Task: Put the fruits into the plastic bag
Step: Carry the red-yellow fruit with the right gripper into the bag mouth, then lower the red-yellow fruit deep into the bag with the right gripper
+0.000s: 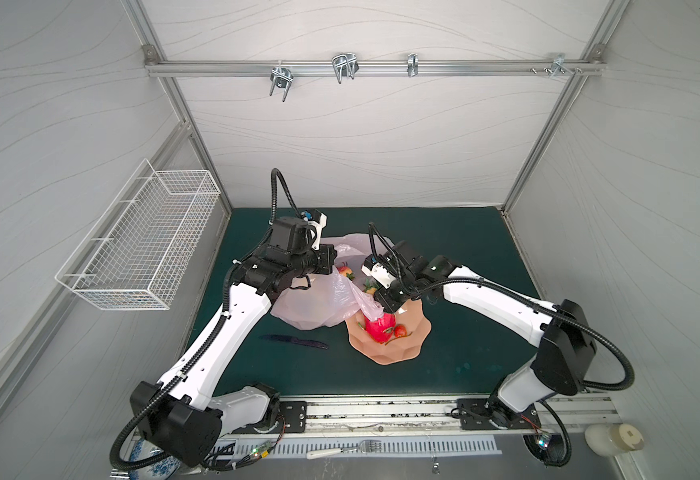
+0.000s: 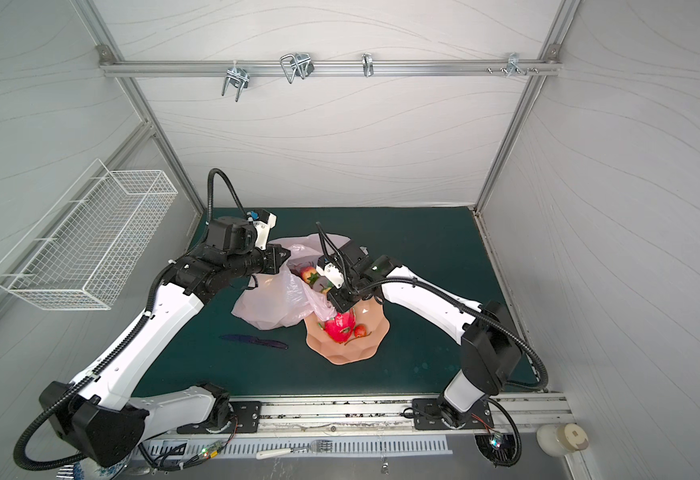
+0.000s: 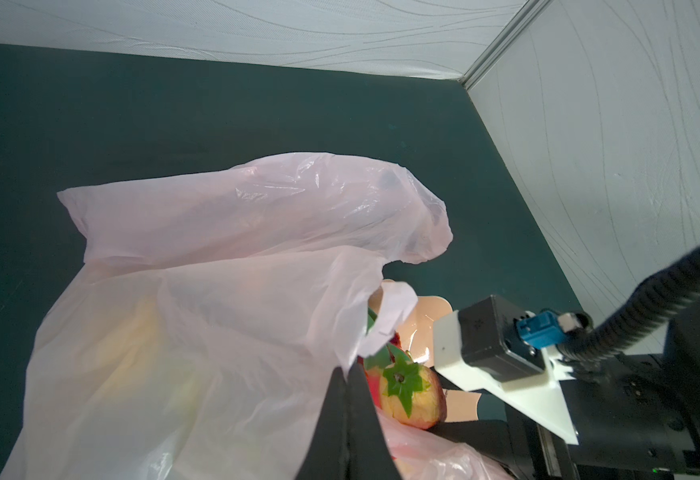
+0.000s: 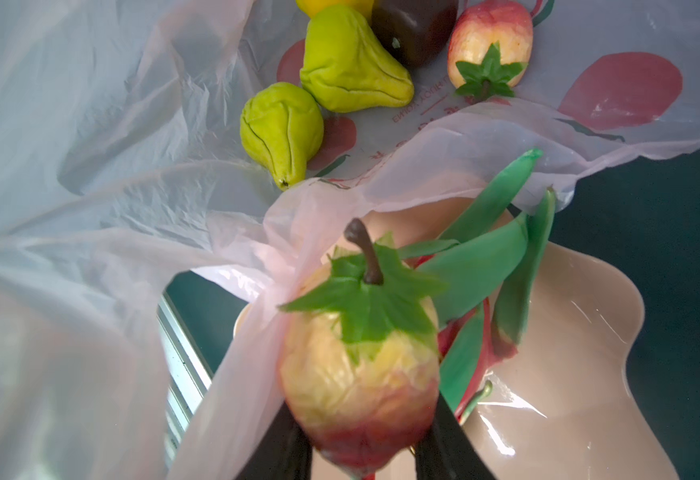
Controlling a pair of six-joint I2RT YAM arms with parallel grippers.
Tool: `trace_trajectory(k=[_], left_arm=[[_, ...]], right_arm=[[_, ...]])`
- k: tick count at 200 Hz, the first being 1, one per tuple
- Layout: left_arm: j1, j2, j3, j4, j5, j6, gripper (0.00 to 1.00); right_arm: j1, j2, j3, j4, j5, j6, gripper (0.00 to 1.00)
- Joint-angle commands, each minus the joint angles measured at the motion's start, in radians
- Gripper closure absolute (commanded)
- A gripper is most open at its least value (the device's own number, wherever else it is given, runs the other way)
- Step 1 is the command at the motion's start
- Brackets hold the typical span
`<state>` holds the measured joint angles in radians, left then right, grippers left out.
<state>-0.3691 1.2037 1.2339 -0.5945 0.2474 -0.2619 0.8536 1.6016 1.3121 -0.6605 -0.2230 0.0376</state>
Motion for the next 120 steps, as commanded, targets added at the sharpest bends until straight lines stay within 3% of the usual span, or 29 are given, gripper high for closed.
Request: trace_trajectory(k=[1, 49, 120], left_arm=[[-0.005, -0.006, 0.047, 0.022, 0.008, 0.006, 1.00], [-0.008, -0.035, 0.012, 0.019, 0.024, 0.022, 1.00], [-0.008, -0.056, -0.012, 0.005, 0.015, 0.035, 1.00]], right_arm=[[0.006, 0.032, 0.046, -0.018, -0.075, -0.004, 0.89], [-0.019, 0.115, 0.154, -0.071, -0.136, -0.013, 0.89], [-0.152, 0.138, 0.203, -0.101, -0.274, 0.026, 0.89]])
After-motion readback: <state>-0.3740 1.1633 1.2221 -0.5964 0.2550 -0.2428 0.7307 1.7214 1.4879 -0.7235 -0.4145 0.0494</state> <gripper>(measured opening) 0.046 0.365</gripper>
